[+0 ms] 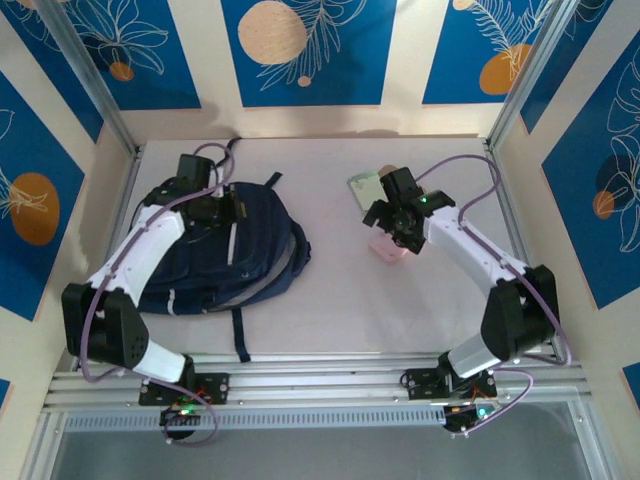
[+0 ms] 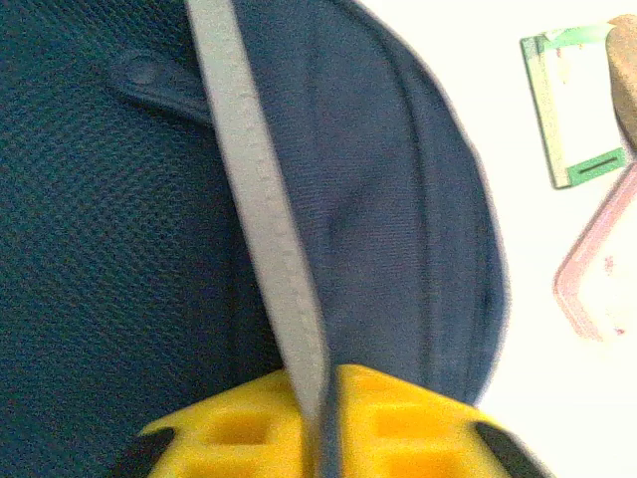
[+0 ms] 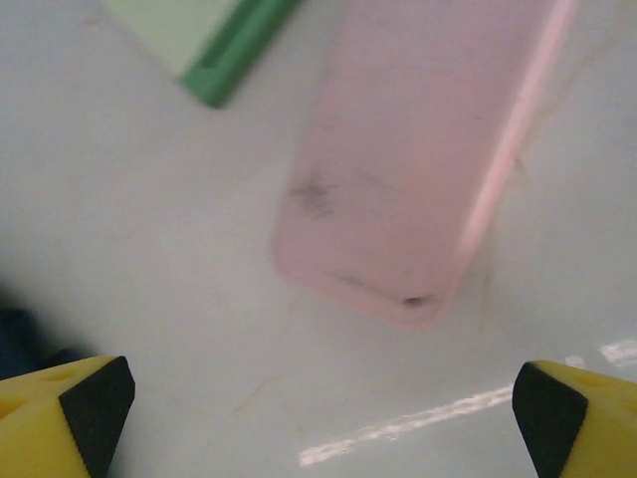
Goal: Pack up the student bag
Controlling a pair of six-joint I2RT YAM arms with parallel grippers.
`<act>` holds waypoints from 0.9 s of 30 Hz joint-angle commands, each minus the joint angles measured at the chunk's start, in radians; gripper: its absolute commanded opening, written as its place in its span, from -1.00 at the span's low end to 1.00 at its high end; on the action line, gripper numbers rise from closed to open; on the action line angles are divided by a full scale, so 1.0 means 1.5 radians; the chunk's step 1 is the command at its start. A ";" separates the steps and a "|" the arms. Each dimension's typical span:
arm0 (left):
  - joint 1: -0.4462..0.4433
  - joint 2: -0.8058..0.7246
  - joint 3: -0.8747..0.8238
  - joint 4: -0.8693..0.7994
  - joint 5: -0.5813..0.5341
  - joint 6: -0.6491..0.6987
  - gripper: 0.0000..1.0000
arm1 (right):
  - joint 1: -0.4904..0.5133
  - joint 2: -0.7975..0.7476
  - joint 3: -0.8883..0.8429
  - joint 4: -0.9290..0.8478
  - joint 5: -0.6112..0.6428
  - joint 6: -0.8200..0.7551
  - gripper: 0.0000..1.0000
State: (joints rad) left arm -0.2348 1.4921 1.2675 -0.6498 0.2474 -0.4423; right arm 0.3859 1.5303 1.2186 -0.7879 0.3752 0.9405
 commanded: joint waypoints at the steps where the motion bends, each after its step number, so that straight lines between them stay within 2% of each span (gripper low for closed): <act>1: -0.044 0.006 0.007 0.060 0.070 -0.011 -0.31 | -0.024 0.055 0.030 -0.085 -0.002 0.052 0.99; 3: -0.060 -0.005 -0.001 0.063 0.073 -0.014 -0.02 | -0.034 0.091 0.042 -0.083 -0.017 0.059 0.99; 7: -0.077 -0.084 -0.037 0.057 0.043 -0.001 0.27 | -0.049 0.152 0.078 -0.082 -0.035 0.074 0.99; 12: -0.079 -0.181 -0.112 0.070 0.009 0.025 0.32 | -0.060 0.200 0.102 -0.060 -0.059 0.097 0.99; 15: -0.079 -0.222 -0.151 0.103 0.000 0.012 0.44 | -0.067 0.222 0.113 -0.056 -0.065 0.106 0.99; 27: -0.082 -0.238 -0.158 0.127 0.044 -0.009 0.55 | -0.071 0.297 0.137 -0.071 -0.062 0.121 0.99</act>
State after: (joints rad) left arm -0.3492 1.1481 1.0454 -0.4923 0.2783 -0.4404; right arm 0.2871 1.9518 1.4082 -0.8604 0.2909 1.0893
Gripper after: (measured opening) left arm 0.772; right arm 0.995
